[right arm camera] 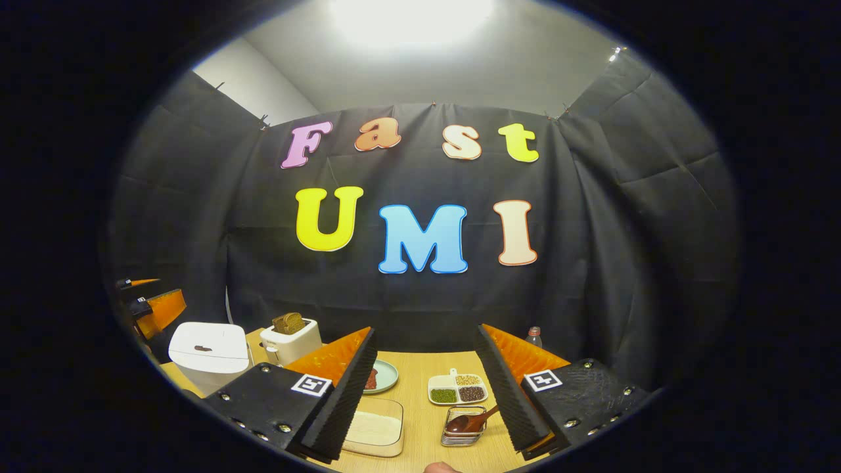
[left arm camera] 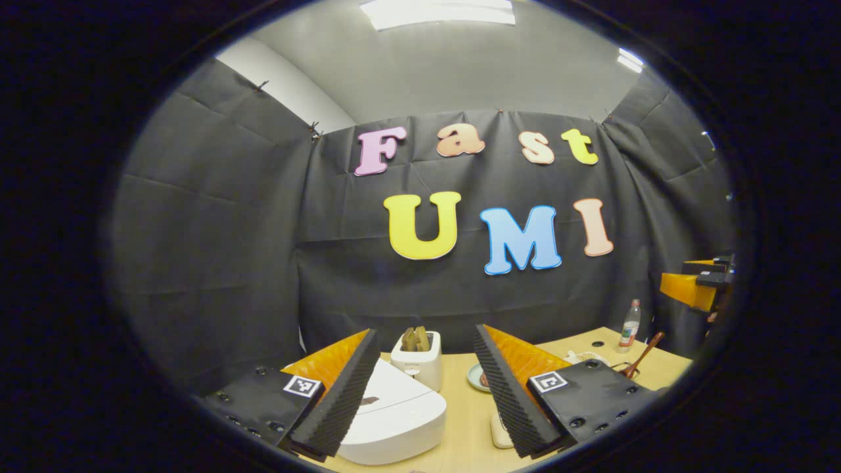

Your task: Close the left gripper, press the button to open the rice cooker; take a wooden spoon from the chopstick holder with the right hand, scoop a spoonful of rice and pour it into the rice cooker, then put the wooden spoon back into the chopstick holder.

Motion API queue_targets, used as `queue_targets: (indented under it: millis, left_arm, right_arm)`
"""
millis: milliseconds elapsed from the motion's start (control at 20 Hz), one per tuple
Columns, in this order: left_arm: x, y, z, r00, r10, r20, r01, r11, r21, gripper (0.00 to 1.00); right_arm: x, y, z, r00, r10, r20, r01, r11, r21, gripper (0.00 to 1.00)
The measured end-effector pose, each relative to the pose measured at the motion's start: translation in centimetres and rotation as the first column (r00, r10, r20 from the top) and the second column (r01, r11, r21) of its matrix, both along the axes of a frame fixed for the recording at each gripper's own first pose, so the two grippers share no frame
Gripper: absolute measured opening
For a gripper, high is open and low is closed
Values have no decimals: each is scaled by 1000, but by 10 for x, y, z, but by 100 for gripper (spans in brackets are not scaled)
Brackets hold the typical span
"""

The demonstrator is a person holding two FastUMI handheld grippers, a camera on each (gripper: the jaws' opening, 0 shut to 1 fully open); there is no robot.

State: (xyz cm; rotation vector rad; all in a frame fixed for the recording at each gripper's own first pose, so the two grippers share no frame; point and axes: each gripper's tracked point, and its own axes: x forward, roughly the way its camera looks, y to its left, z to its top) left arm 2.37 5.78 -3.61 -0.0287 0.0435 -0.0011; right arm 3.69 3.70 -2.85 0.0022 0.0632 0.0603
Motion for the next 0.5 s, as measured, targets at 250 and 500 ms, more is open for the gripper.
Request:
queue_targets:
  millis: [250, 500]
  left_arm:
    - [-8, 5, 1, 1000, 18, -4, -18, 1000, 6, 100]
    - [-15, 9, 3, 1000, 29, -3, -29, 1000, 8, 95]
  right_arm:
    - [-4, 4, 5, 1000, 10, 24, -10, 1000, 12, 91]
    - [-3, 9, 10, 999, 27, 37, -27, 1000, 15, 91]
